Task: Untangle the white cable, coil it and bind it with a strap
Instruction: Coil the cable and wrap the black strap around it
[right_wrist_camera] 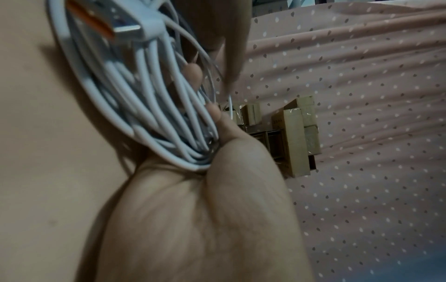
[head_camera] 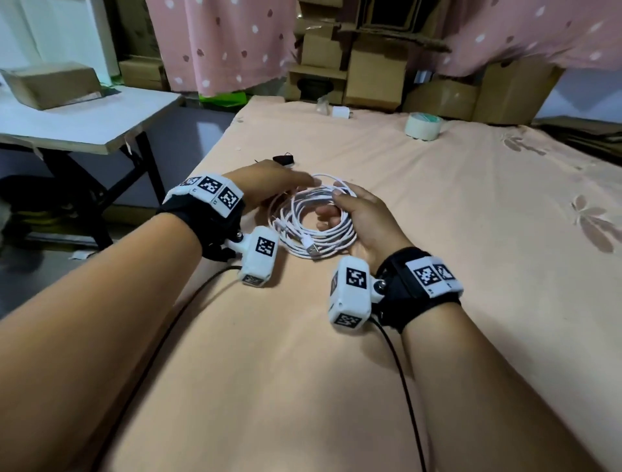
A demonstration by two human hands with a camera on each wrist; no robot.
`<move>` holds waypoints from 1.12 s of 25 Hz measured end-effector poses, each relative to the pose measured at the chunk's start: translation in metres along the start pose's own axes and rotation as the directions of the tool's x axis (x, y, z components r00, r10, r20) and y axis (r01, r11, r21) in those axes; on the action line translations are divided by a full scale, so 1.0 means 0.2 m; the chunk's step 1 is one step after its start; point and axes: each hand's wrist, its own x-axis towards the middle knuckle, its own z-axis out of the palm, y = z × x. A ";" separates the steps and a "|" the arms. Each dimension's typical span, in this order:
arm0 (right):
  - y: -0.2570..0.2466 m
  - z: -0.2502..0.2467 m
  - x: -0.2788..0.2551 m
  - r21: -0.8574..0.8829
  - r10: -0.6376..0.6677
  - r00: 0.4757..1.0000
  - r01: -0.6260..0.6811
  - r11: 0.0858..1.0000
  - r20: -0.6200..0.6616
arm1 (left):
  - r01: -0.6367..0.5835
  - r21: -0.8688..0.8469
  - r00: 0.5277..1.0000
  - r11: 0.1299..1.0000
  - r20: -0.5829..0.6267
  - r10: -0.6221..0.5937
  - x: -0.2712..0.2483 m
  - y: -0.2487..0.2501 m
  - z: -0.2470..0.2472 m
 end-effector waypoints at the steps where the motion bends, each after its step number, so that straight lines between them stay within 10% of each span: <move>1: 0.00 0.00 0.00 -0.020 0.015 1.000 -0.015 1.000 -0.004 | -0.032 -0.114 0.996 0.993 -0.083 0.023 0.03 -0.01 -0.02; 4: 0.01 0.00 0.02 -0.066 0.038 0.999 -0.038 0.997 -0.004 | -0.245 -0.103 0.879 0.964 -0.442 0.176 0.16 -0.11 -0.06; 11: 0.01 0.00 0.02 -0.084 0.034 0.999 -0.035 0.996 -0.014 | -0.073 0.432 0.936 0.899 -0.282 0.212 0.32 -0.19 -0.05; 16: 0.00 0.01 0.00 -0.086 0.043 0.999 -0.044 0.995 -0.023 | -0.028 0.334 0.862 0.942 -0.469 0.191 0.31 -0.19 -0.07; 20: 0.01 0.01 0.01 -0.086 0.047 0.998 -0.049 0.995 -0.032 | -0.069 0.496 0.945 0.865 -0.246 0.216 0.32 -0.20 -0.05; 28: 0.01 0.00 0.03 -0.066 0.036 0.999 -0.037 0.997 -0.008 | -0.182 0.117 0.886 0.976 -0.410 0.215 0.28 -0.19 -0.07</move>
